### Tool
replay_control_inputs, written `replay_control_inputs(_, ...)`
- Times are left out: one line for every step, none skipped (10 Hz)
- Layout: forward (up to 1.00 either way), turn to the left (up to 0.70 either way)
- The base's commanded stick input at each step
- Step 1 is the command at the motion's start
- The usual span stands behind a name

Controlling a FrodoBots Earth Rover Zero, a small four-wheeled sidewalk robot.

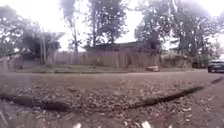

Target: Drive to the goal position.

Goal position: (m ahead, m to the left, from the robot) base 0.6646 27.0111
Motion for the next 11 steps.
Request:
replay_control_inputs(0.00, 0.50)
replay_control_inputs(0.00, 0.50)
replay_control_inputs(0.00, 0.50)
replay_control_inputs(0.00, 0.50)
replay_control_inputs(0.00, 0.50)
replay_control_inputs(0.00, 0.50)
replay_control_inputs(0.00, 0.50)
replay_control_inputs(0.00, 0.50)
replay_control_inputs(0.00, 0.50)
replay_control_inputs(0.00, 0.50)
replay_control_inputs(0.00, 0.50)
